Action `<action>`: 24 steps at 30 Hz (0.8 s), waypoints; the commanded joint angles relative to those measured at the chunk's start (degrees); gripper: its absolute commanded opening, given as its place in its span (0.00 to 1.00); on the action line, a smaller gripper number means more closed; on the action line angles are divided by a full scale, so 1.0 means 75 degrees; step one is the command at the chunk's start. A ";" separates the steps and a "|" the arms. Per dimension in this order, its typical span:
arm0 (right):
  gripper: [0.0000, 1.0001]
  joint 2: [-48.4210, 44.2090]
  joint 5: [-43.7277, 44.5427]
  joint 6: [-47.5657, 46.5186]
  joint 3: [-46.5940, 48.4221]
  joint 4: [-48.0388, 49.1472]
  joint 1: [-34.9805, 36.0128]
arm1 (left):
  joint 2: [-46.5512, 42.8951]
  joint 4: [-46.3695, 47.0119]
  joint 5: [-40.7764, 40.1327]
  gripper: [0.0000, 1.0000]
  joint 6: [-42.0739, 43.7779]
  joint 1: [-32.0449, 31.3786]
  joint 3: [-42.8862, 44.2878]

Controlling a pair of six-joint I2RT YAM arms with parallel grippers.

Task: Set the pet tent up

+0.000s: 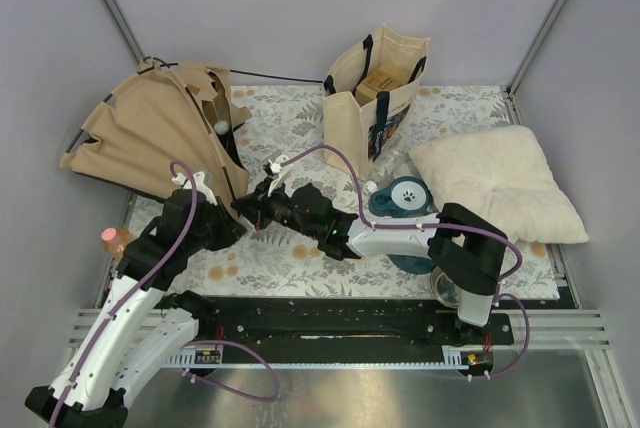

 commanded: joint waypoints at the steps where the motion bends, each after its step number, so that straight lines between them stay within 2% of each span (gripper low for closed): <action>1: 0.00 -0.0118 0.0341 -0.0053 -0.0087 -0.0001 -0.0195 | 0.0099 0.0086 0.1040 0.00 0.0422 -0.0112 0.0712; 16: 0.00 -0.0516 0.0106 -0.0030 -0.0333 -0.0669 -0.0184 | 0.0768 -0.0195 0.0723 0.00 0.0973 -0.0112 0.1591; 20: 0.00 -0.0469 0.0106 -0.0030 -0.0392 -0.0599 -0.0172 | 0.0744 -0.0160 0.0805 0.05 0.0997 -0.0100 0.1790; 24: 0.00 -0.0469 0.0141 -0.0041 -0.0415 -0.0529 -0.0172 | 0.0674 -0.0160 0.1039 0.20 0.1020 -0.0112 0.1943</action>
